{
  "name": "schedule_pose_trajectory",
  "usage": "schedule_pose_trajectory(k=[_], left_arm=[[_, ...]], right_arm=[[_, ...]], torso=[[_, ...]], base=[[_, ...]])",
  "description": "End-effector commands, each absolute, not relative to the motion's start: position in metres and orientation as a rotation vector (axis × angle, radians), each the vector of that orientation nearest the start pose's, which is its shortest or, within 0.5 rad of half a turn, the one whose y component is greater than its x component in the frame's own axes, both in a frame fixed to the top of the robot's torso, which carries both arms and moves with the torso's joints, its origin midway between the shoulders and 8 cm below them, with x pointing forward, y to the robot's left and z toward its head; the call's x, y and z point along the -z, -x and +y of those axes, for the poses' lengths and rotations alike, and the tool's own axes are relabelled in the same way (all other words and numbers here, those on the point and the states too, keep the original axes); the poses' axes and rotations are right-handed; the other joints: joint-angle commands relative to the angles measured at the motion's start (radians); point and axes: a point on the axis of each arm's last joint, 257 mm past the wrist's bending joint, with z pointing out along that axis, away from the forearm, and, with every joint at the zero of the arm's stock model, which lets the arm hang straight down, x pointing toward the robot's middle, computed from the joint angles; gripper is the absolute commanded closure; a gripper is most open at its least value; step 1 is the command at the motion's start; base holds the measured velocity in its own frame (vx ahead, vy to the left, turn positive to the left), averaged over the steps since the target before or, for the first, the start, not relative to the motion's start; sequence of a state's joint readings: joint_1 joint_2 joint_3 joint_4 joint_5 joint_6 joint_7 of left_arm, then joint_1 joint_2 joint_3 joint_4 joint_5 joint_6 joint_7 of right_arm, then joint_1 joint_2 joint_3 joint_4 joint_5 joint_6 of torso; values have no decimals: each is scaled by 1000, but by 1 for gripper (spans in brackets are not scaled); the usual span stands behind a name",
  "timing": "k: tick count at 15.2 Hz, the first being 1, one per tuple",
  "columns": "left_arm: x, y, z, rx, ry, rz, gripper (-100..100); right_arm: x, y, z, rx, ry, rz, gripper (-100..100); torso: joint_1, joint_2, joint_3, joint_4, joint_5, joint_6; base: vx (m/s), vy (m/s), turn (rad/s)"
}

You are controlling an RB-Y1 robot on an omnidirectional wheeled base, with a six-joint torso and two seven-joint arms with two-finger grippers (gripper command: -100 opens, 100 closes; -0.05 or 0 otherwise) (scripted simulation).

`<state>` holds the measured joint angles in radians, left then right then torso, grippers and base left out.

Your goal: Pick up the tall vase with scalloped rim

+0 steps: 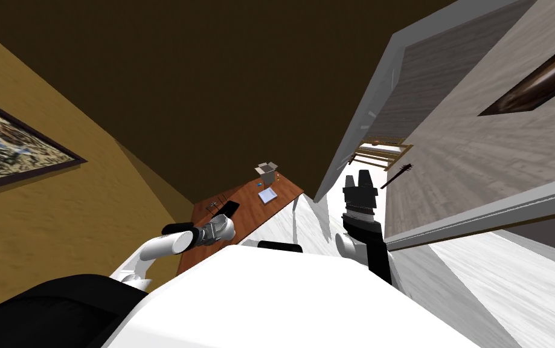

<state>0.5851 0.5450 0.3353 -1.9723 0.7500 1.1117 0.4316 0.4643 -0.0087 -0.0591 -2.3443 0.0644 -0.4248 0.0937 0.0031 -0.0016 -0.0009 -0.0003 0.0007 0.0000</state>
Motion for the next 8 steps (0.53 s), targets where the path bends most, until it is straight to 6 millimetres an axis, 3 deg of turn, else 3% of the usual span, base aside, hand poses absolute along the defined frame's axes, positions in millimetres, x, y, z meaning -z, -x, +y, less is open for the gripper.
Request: schedule_pose_trajectory(k=[1,8], left_arm=[[389,-226,455,542,2597,1214,-100],[409,-240,466,532,2615,1165,-100]], right_arm=[[-51,-343,-286,-1128,-554,655,0],[-51,-343,-286,-1128,-554,655,0]], torso=[[0,0,0,0,0,0],[-3,3,2,1,-1,0]], base=[[5,20,-22],[-35,-6,-71]])
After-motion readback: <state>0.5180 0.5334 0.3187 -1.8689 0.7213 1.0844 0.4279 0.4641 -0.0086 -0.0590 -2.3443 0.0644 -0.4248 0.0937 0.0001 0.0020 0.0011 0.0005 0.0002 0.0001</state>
